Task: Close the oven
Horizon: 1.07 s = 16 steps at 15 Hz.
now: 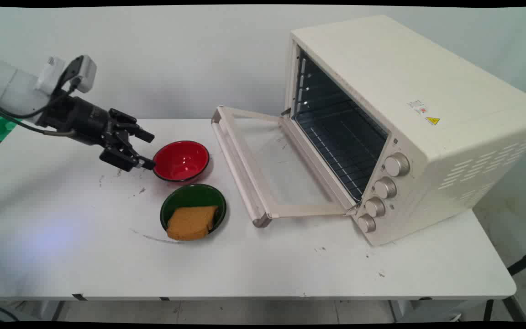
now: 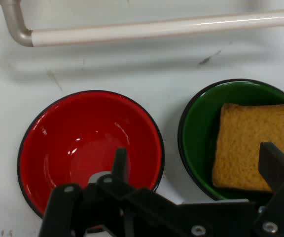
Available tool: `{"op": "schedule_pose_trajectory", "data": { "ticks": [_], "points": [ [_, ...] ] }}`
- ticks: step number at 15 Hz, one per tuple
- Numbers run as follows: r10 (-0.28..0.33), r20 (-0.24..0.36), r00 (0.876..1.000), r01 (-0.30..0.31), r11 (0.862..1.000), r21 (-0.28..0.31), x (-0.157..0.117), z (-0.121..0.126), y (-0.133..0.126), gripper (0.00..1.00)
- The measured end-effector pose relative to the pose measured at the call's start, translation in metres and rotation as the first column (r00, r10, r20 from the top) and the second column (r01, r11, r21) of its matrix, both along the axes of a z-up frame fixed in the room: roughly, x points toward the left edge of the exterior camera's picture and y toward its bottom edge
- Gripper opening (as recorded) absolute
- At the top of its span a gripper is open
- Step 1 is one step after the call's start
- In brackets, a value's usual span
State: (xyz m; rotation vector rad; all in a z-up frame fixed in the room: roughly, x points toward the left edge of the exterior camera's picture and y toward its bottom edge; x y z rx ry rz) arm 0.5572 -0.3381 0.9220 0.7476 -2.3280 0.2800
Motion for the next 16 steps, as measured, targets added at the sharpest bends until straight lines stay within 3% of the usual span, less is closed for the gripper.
{"op": "schedule_pose_trajectory", "data": {
  "ticks": [7,15,16],
  "points": [
    [-0.008,-0.003,1.0,0.008,1.0,-0.017,-0.032,-0.038,-0.019,1.0],
    [-0.004,-0.013,1.0,0.003,1.0,-0.029,-0.087,-0.092,-0.056,1.0],
    [-0.006,-0.011,1.0,0.006,1.0,-0.031,-0.091,-0.097,-0.059,0.0]
  ]
}}
